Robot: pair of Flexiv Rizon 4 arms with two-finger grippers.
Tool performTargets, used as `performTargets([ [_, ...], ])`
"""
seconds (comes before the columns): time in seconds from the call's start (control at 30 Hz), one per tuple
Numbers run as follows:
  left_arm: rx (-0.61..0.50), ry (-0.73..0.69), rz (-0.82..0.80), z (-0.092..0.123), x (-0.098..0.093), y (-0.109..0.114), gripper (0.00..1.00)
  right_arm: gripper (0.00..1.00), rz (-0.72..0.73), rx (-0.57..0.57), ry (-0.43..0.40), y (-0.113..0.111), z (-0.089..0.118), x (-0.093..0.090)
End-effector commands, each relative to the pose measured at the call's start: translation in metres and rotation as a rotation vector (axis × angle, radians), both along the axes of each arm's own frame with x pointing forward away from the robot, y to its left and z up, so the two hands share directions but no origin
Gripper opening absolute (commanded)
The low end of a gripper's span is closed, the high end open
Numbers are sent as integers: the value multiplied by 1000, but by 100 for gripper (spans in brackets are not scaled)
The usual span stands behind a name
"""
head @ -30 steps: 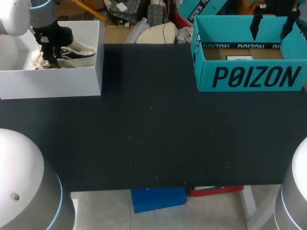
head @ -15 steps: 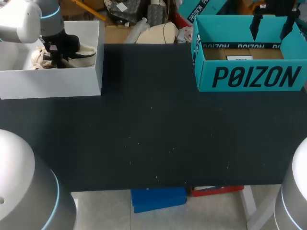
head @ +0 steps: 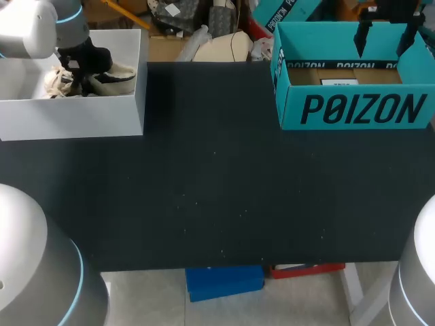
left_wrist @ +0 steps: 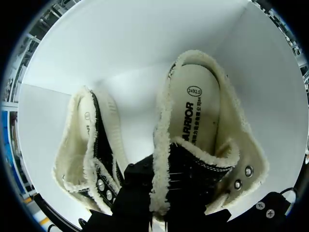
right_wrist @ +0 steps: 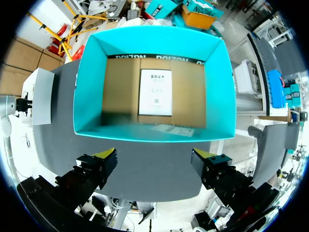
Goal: Take the shoe out of the shoebox, open the shoe tongue, remove and reinsert the insole, then place the shoe into the shoebox
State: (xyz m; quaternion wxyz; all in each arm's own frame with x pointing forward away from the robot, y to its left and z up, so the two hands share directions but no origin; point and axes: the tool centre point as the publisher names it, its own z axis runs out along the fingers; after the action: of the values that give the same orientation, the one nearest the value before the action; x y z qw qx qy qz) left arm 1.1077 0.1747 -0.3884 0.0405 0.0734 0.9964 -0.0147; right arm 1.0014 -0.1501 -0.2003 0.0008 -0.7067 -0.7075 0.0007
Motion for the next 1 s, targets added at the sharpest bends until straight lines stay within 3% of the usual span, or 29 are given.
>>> performTargets([
  [0.03, 2, -27, 2, 44, -7, 3, 0, 100, -1, 0, 0, 0, 0, 0],
  [0.33, 45, -151, 8, 153, -2, -8, 0, 100, -1, 0, 0, 0, 0, 0],
  [0.6, 99, -258, 46, 236, -34, -34, 0, 100, -1, 0, 0, 0, 0, 0],
  [0.8, 99, -272, 80, 261, -89, -94, 0, 100, -1, 0, 0, 0, 0, 0],
  [1.0, 70, -255, 50, 264, -145, -162, 0, 100, -1, 0, 0, 0, 0, 0],
])
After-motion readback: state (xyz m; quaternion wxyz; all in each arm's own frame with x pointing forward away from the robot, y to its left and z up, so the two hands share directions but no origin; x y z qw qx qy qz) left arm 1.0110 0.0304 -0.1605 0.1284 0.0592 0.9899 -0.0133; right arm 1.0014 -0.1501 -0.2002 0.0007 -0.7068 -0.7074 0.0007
